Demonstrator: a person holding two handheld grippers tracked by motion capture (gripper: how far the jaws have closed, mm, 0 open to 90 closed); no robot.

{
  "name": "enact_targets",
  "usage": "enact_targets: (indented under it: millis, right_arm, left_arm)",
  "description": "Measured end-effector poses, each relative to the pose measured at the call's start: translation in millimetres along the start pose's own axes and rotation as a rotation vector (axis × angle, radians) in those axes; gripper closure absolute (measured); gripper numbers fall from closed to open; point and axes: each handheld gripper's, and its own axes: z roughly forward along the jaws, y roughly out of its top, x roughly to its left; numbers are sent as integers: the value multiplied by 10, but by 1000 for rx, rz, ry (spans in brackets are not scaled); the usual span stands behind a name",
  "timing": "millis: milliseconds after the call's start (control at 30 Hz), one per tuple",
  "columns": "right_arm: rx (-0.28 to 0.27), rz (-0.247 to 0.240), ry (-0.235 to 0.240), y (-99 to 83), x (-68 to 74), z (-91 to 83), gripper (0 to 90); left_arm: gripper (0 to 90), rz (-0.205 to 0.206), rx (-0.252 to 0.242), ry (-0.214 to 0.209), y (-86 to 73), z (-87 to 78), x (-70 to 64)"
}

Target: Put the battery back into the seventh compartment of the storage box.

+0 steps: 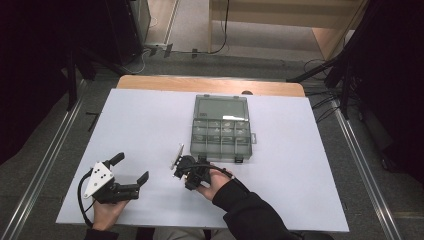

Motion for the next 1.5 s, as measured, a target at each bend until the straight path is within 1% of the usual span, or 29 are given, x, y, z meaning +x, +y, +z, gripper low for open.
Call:
enact_targets:
  millis: [33,100,167,200,233,267,300,333,400,500,533,600,633,667,700,733,800,833,867,900,967,1033,1100,1133,1167,1267,1300,1433,1500]
  right_arm:
    - [9,5,-4,7,4,0,735]
    - [11,-6,-12,17,1,7,735]
    - [34,-11,-42,36,20,20,735]
    - [44,-28,-58,47,23,31,736]
    - [51,-30,-66,55,36,36,754]
    - [59,-35,-56,62,36,45,768]
    - [85,-47,-31,77,61,98,767]
    - [85,-47,-31,77,61,98,767]
    - [77,-63,-55,88,120,99,777]
    - [76,-64,-52,83,138,99,779]
    - [80,-48,-57,82,159,96,779]
    - [80,-62,-61,76,157,91,779]
    - [72,-44,-62,60,167,68,780]
    - [72,-44,-62,60,167,68,780]
    - [52,-36,-54,39,146,51,780]
    - [48,-25,-44,27,139,41,780]
    - [37,-22,-43,12,125,36,780]
    - [20,2,-32,-22,106,18,780]
    - [20,2,-32,-22,106,18,780]
    - [-8,22,-25,-57,75,-4,780]
    - [-21,31,-24,-77,60,-24,780]
    - [-69,70,-1,-137,-2,-75,780]
    - [-78,76,-1,-158,-21,-99,780]
    - [-87,97,-3,-181,-36,-128,780]
    - [-118,115,9,-230,-87,-183,780]
    - [-155,155,12,-311,-162,-269,780]
    - [-155,155,12,-311,-162,-269,780]
    - [-202,189,4,-435,-264,-368,780]
    - [-226,222,1,-504,-318,-415,780]
  left_arm:
    - [0,2,1,-1,0,0,0]
    - [0,1,2,-2,0,1,-1]
    - [0,1,2,-3,0,1,-2]
    - [0,2,1,-3,0,-1,-1]
    - [0,3,0,-3,0,-1,0]
    - [0,1,0,-2,-1,-1,0]
    - [0,0,0,-3,-1,0,0]
    - [0,-1,0,-3,-1,-1,1]
    - [0,1,0,-3,0,-4,0]
    - [0,-1,1,-6,-3,0,-3]
    - [0,-1,0,-7,-3,1,-5]
    - [0,-2,-2,-7,-4,0,-9]
    - [0,-3,-2,-8,-4,0,-10]
    - [0,-3,-2,-8,-4,0,-10]
    - [0,-3,0,-7,-4,-1,-9]
    - [0,-3,0,-7,-4,-1,-9]
    - [0,-3,0,-7,-5,-2,-8]
    - [0,-5,0,-8,-5,-2,-9]
    - [0,-5,0,-8,-5,-2,-9]
    - [0,-5,-1,-9,-5,0,-11]
    - [0,-3,-1,-10,-5,2,-10]
    - [0,-3,2,-10,-4,5,-10]
    - [0,-3,2,-12,-4,7,-10]
    - [0,-4,2,-13,-3,7,-11]
    - [0,-5,1,-13,-3,7,-12]
    - [0,-6,1,-14,-4,6,-10]
    - [0,-7,1,-14,-4,5,-8]
    - [0,-15,-5,-13,-6,-2,6]
    - [0,-20,-7,-12,-7,-6,13]
